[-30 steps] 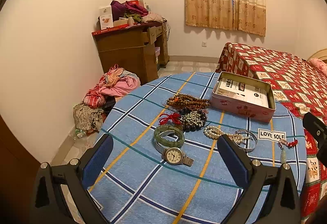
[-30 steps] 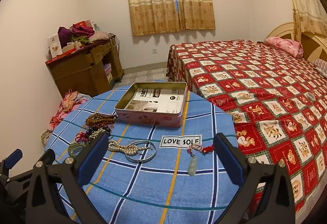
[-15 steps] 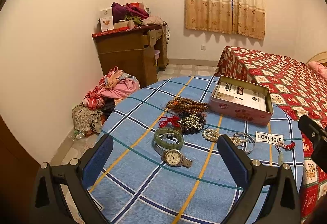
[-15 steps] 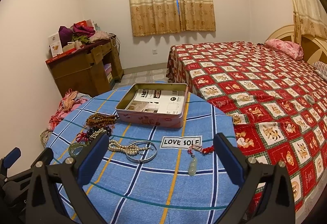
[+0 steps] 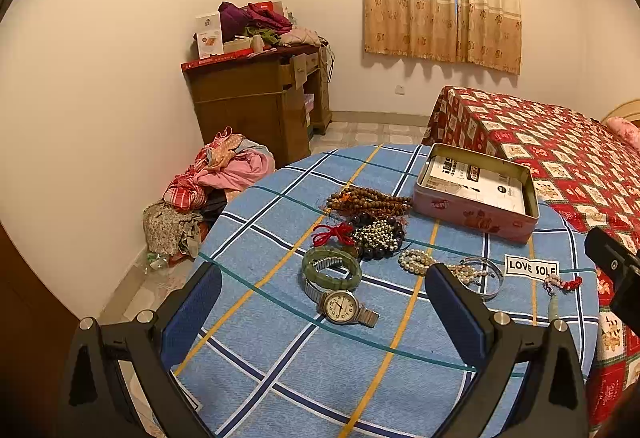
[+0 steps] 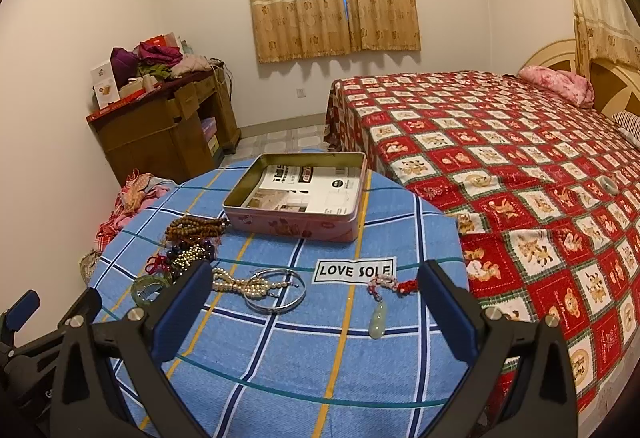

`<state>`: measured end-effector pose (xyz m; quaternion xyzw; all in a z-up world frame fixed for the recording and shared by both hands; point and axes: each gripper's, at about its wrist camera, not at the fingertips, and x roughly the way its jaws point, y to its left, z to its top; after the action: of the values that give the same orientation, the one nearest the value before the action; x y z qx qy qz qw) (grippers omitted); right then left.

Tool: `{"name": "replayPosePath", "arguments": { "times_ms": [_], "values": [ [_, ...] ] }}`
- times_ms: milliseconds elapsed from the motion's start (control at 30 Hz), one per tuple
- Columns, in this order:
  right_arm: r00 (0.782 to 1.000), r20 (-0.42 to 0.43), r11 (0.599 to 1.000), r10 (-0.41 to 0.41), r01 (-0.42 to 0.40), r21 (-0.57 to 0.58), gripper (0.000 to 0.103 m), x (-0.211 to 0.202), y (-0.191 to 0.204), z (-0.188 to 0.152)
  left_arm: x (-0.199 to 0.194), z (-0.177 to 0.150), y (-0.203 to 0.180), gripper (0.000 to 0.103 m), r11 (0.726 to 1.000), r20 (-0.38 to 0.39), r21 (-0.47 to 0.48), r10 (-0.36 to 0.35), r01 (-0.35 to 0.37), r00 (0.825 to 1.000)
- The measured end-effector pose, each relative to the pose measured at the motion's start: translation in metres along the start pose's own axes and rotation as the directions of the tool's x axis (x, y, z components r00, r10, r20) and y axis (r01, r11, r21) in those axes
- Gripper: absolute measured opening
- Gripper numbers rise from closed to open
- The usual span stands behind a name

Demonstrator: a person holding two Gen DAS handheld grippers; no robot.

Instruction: Organize jewelry

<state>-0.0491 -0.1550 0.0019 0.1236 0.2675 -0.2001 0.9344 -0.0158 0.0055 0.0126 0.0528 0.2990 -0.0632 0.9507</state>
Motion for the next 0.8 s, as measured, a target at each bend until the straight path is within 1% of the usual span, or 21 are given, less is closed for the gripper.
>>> {"name": "replayPosePath", "arguments": {
  "times_ms": [800],
  "values": [
    [1.0,-0.03,1.0,-0.003,0.003,-0.007,0.103,0.017,0.009,0.0,0.023,0.001,0.001,0.101,1.0,-0.031,0.005,0.003,-0.003,1.0]
  ]
}}
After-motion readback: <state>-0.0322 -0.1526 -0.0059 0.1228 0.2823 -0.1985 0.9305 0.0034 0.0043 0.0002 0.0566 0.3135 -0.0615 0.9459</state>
